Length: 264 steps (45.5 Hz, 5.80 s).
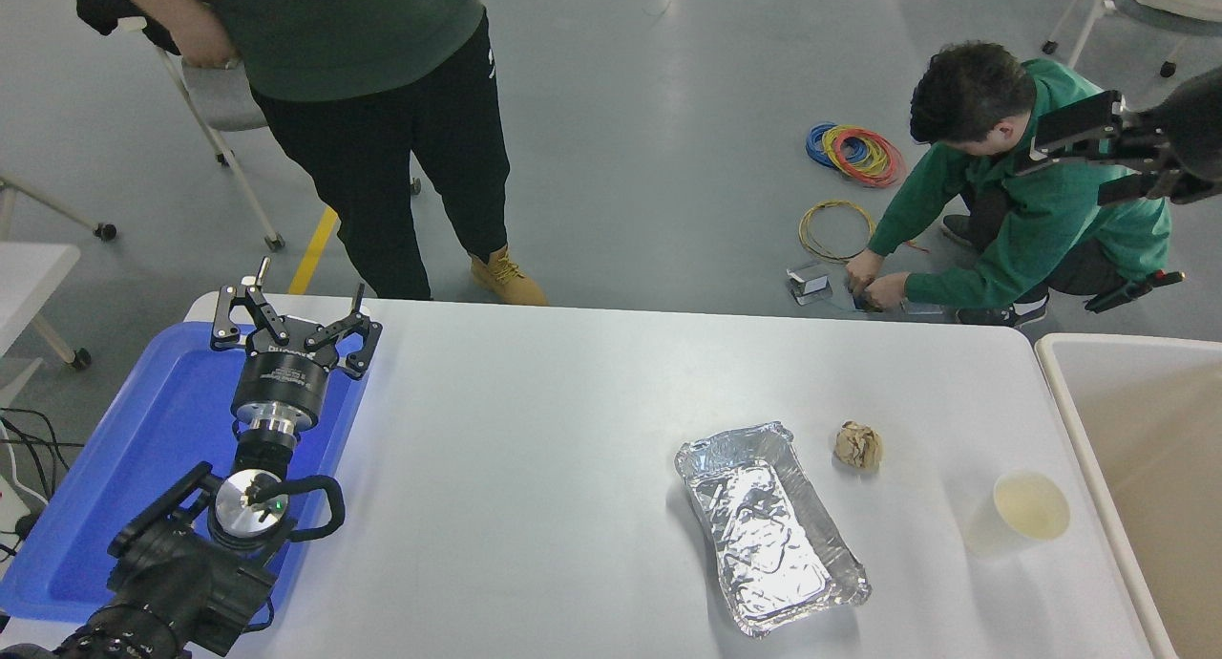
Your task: Pick up paper cup place in dustbin
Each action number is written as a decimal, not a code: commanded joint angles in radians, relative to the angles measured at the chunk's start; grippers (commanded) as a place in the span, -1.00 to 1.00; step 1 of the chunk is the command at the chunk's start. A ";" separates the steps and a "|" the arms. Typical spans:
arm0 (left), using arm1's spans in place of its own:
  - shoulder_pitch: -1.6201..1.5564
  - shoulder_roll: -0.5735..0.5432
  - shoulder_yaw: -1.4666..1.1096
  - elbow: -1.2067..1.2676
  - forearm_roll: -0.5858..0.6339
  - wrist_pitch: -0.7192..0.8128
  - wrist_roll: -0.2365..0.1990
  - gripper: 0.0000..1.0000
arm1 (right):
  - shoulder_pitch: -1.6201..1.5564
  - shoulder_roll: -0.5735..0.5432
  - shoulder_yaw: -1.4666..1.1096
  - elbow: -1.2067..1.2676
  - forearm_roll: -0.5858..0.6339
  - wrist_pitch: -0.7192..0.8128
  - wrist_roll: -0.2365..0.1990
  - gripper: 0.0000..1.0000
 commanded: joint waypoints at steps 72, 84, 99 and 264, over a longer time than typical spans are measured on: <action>0.001 0.001 0.000 0.000 0.000 0.001 0.000 1.00 | -0.041 0.114 0.207 0.380 -0.161 0.030 -0.187 1.00; 0.001 0.001 0.000 0.000 0.000 0.001 0.000 1.00 | -0.134 -0.009 0.267 0.336 -0.278 0.030 -0.187 1.00; 0.001 0.001 0.000 0.000 0.000 0.001 0.000 1.00 | -0.272 -0.125 0.291 0.310 -0.367 0.030 -0.186 1.00; 0.001 0.001 0.000 0.000 0.000 0.001 0.000 1.00 | 0.092 -0.243 0.216 0.224 -0.427 -0.028 -0.167 -1.00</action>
